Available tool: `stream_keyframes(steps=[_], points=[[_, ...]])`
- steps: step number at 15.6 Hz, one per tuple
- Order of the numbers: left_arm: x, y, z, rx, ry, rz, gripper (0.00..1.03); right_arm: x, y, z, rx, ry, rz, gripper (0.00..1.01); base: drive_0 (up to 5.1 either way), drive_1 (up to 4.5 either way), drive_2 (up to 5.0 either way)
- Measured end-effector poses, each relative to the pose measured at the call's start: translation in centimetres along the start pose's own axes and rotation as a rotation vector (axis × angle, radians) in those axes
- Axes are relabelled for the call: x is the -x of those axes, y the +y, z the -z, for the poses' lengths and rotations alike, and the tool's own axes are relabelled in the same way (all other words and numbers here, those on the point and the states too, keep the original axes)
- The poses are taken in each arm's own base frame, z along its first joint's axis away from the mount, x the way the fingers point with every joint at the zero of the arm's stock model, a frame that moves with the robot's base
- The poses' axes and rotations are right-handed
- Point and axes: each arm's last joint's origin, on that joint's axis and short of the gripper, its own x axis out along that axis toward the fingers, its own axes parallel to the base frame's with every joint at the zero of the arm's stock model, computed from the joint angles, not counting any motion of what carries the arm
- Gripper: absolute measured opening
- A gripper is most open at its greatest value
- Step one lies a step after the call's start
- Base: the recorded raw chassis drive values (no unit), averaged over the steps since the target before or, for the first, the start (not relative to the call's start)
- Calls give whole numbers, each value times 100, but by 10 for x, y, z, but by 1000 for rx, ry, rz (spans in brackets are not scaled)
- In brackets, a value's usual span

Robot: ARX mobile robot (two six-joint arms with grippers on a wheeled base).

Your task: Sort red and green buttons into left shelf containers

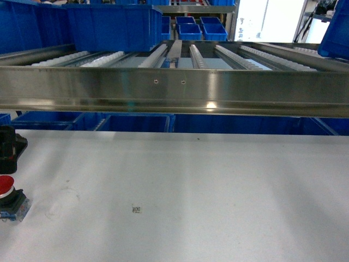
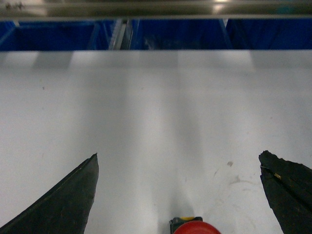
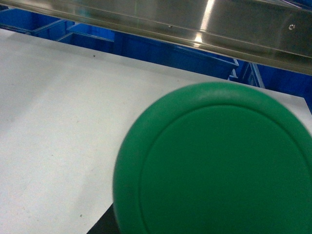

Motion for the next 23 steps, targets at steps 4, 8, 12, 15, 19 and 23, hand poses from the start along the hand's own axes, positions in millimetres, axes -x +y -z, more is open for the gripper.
stream_keyframes(steps=[4,8,12,15,19,23], points=[[-13,-2,7,-24,89,-5,98,0,0,0,0,0,0,27,0,0,0],[-21,-6,27,-18,186,30,98,0,0,0,0,0,0,27,0,0,0],[-27,5,43,25,226,-7,98,0,0,0,0,0,0,27,0,0,0],[-32,6,44,31,236,7,98,0,0,0,0,0,0,27,0,0,0],[-39,5,37,26,232,19,98,0,0,0,0,0,0,27,0,0,0],[-45,-5,42,8,268,36,67,0,0,0,0,0,0,27,0,0,0]])
